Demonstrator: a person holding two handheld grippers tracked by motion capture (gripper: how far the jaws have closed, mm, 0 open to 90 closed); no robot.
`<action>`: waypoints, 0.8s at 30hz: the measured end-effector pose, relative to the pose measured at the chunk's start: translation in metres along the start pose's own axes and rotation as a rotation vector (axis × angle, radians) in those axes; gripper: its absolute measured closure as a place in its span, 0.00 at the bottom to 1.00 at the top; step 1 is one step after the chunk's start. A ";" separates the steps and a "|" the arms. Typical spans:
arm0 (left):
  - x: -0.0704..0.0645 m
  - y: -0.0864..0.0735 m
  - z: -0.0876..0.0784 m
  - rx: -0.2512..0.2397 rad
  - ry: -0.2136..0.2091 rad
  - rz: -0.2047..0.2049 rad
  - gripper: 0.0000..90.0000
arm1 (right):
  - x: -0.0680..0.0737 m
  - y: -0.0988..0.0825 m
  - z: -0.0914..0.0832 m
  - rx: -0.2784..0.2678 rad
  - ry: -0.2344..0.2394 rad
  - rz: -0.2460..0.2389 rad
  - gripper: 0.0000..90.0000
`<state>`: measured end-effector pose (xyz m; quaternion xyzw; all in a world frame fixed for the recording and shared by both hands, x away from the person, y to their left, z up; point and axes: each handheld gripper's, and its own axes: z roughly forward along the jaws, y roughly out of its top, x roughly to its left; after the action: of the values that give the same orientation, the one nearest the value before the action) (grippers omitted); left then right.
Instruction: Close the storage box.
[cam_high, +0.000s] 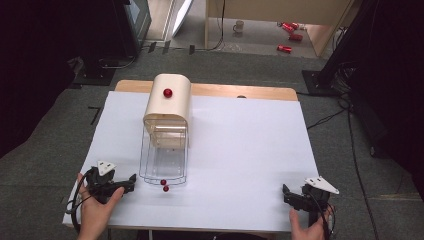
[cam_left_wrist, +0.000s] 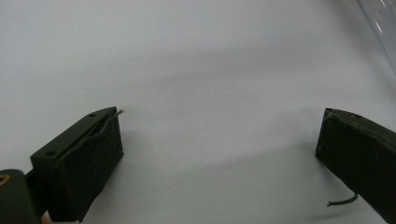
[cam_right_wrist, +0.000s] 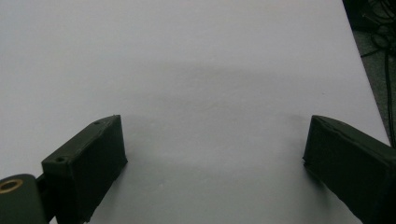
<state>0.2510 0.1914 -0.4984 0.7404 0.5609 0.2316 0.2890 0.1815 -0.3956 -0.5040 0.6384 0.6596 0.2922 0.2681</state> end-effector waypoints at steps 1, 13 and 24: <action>0.000 0.000 0.000 -0.001 -0.001 0.000 0.00 | 0.000 0.000 0.000 0.001 0.002 0.001 0.05; 0.000 0.000 0.000 -0.003 0.000 0.000 0.00 | 0.005 0.001 -0.003 0.013 -0.018 0.026 0.08; 0.000 0.000 0.000 -0.002 0.000 0.000 0.00 | 0.053 0.016 -0.014 -0.046 0.081 -0.072 0.17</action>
<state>0.2507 0.1912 -0.4986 0.7402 0.5604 0.2323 0.2900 0.1804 -0.3435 -0.4818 0.5955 0.6857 0.3229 0.2663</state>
